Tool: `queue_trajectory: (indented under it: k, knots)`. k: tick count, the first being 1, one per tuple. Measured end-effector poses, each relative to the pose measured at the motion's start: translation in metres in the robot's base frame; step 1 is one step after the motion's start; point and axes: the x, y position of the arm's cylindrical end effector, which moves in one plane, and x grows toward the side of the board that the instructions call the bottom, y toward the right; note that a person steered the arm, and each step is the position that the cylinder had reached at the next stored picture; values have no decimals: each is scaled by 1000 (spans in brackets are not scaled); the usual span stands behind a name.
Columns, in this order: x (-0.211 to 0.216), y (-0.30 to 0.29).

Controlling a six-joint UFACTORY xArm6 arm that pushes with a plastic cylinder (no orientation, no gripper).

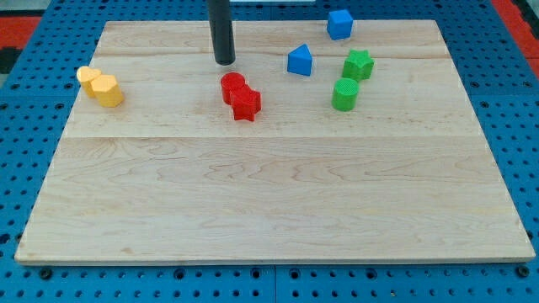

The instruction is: Place the blue triangle below the blue cube

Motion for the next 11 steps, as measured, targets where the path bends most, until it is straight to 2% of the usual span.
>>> queue_trajectory:
  k: [1,2,6,8,11]
  knots:
    - [15,21]
    - [19,75]
    - [2,134]
    - [-11,121]
    - [-20,145]
